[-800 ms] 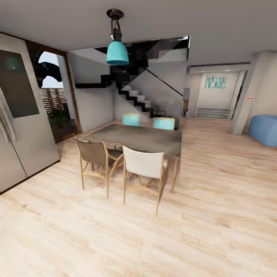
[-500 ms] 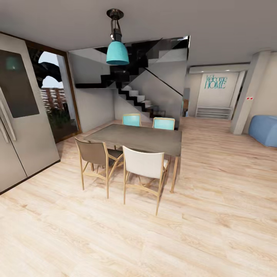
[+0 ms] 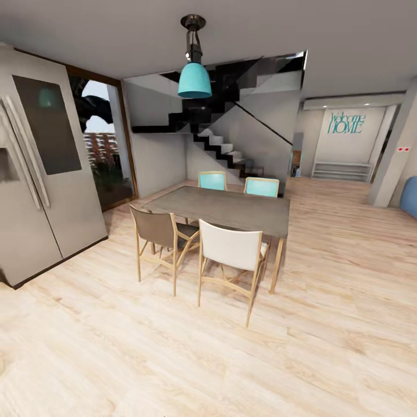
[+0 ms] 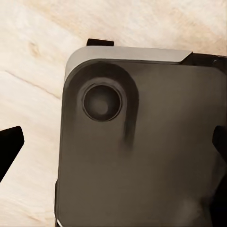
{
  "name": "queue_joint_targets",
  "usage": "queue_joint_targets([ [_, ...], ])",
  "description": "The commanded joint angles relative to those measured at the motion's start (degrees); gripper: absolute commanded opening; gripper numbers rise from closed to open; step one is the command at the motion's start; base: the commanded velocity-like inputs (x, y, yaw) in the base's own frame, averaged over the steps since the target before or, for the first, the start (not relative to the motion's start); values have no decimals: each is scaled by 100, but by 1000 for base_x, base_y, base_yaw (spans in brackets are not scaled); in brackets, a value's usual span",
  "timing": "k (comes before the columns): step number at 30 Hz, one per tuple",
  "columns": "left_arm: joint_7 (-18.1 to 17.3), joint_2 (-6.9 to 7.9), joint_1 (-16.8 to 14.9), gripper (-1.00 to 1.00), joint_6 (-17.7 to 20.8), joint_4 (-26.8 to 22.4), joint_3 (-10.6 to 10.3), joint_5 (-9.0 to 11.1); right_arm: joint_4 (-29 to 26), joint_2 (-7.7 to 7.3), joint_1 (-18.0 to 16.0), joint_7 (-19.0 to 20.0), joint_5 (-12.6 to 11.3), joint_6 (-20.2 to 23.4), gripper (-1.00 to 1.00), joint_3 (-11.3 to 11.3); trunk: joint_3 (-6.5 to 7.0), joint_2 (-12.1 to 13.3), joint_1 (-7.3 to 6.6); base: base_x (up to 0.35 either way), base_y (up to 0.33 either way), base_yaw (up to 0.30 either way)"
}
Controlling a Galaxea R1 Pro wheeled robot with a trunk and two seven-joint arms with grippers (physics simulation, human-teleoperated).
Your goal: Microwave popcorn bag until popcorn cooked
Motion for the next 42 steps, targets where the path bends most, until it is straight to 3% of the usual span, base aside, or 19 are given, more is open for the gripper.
queue_joint_targets([
  [1,-3,-2,-1,100,-11,-1,10,52,4,0,-3,1,2,-52,100,2,-5,-3,0,0,0,270],
  [4,-3,-2,-1,100,-11,0,10,54,4,0,-3,1,0,-204,100,1,-5,-3,0,0,0,270],
  [42,-3,-2,-1,100,-11,-4,2,42,4,0,-3,-17,-27,-217,100,-26,-5,-3,0,0,0,270],
])
